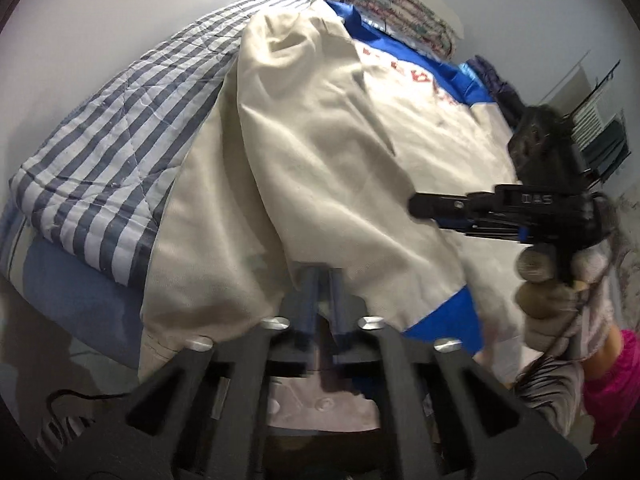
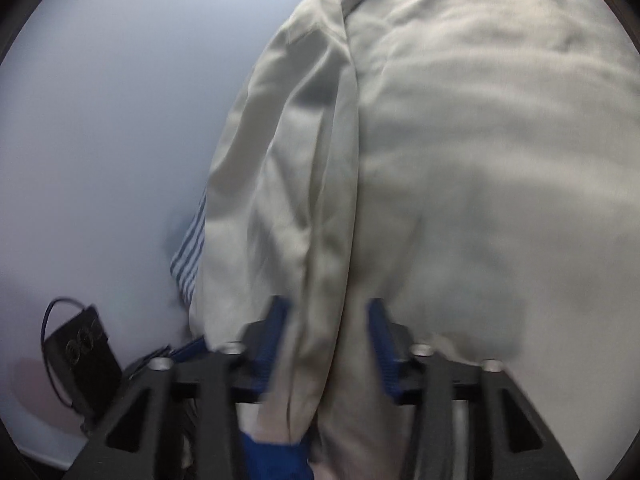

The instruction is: Fold large clothes

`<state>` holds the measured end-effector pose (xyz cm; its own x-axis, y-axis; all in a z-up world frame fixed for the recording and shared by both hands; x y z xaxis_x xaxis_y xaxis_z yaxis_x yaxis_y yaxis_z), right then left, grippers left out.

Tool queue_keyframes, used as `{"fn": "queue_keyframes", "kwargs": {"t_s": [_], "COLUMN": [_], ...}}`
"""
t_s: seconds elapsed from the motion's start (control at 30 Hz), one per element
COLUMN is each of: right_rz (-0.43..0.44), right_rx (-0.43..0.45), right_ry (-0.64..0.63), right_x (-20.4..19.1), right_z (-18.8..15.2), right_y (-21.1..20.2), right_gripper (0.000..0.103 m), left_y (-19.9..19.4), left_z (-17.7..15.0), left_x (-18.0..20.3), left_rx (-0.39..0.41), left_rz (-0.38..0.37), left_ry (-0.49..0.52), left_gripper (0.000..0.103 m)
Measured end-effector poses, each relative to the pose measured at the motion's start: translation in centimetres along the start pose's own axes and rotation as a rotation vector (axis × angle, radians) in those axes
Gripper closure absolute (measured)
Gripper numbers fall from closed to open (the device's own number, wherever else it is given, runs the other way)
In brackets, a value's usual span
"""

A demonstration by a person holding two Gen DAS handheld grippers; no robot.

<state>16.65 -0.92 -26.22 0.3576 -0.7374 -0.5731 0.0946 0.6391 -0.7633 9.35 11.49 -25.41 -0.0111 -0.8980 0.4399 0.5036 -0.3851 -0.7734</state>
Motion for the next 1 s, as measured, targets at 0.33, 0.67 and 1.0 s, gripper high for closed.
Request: {"fn": "queue_keyframes", "kwargs": {"t_s": [0.33,0.67,1.0], "right_rz": [0.136,0.015,0.099], "right_rx": [0.048,-0.075,0.013], "right_ry": [-0.078,-0.254,-0.129], "right_x": [-6.1,-9.5,-6.5], "right_z": [-3.6,-9.4,-7.7], "right_y": [-2.3,2.1,-3.2], "right_gripper": [0.101,0.094,0.054], "left_y": [-7.3,-6.6,-4.7], "left_z": [1.8,2.7,-0.3], "left_x": [-2.0,-3.5,-4.0], "left_rx": [0.121,0.113,0.037], "left_rz": [0.240,0.163,0.063], "left_ry": [0.144,0.074,0.005], "left_gripper": [0.103,0.103,0.078]}}
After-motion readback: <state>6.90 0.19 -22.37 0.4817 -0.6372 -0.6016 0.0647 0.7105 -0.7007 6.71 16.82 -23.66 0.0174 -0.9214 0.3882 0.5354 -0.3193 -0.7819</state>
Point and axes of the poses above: each gripper's, at about its wrist camera, not at the fingertips, and y roughly the way its jaws point, x to its right, z to its top, the point moved 6 cm from there along y, roughly the way its jaws point, and after that the axes turned 4 degrees about -z, right-handed, at the moved point
